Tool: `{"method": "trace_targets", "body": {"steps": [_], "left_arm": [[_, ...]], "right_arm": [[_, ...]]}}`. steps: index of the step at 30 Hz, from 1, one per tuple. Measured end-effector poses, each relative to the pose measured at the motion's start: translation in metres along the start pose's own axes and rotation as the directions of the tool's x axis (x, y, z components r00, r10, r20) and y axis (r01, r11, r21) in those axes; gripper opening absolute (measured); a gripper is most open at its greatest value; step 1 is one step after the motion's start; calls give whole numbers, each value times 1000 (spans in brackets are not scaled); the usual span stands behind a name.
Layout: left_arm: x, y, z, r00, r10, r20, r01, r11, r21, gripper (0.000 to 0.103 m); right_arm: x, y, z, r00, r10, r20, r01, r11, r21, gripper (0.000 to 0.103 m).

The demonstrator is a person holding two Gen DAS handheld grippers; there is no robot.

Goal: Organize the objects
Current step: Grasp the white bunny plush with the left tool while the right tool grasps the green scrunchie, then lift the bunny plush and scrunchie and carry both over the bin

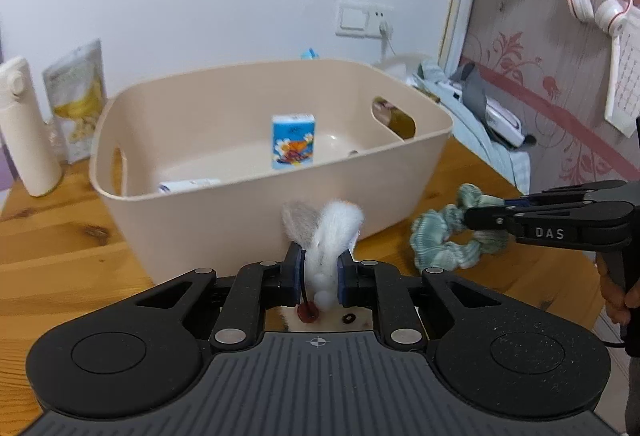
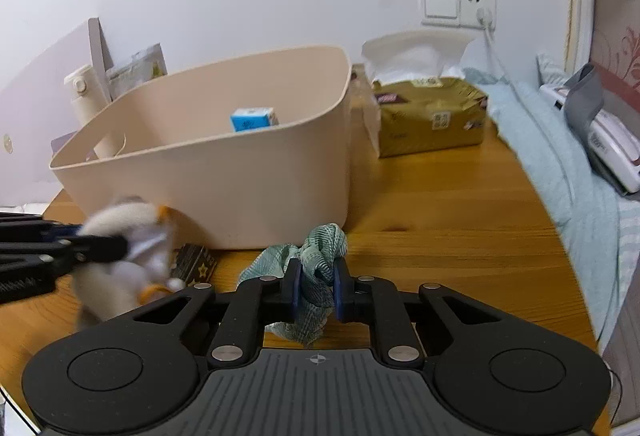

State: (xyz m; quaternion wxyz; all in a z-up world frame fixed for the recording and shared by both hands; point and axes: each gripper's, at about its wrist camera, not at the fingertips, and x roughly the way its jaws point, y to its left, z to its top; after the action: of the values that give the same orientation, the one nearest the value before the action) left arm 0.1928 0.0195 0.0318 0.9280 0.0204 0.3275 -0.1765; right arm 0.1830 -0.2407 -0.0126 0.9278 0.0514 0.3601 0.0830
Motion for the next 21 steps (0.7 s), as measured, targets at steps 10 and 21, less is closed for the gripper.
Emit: {"method": "trace_targets", "body": {"steps": [10,21], "left_arm": [[-45,11,9,995,57,85,-58,998,5,16],[-76,23,20,980,104,168,-104,995,-9,16]], "right_arm": [[-33,-3,9,997,-18,73,18,1000,-1,15],[-62,-1,18,989,-36,142,37,999,-5,15]]}}
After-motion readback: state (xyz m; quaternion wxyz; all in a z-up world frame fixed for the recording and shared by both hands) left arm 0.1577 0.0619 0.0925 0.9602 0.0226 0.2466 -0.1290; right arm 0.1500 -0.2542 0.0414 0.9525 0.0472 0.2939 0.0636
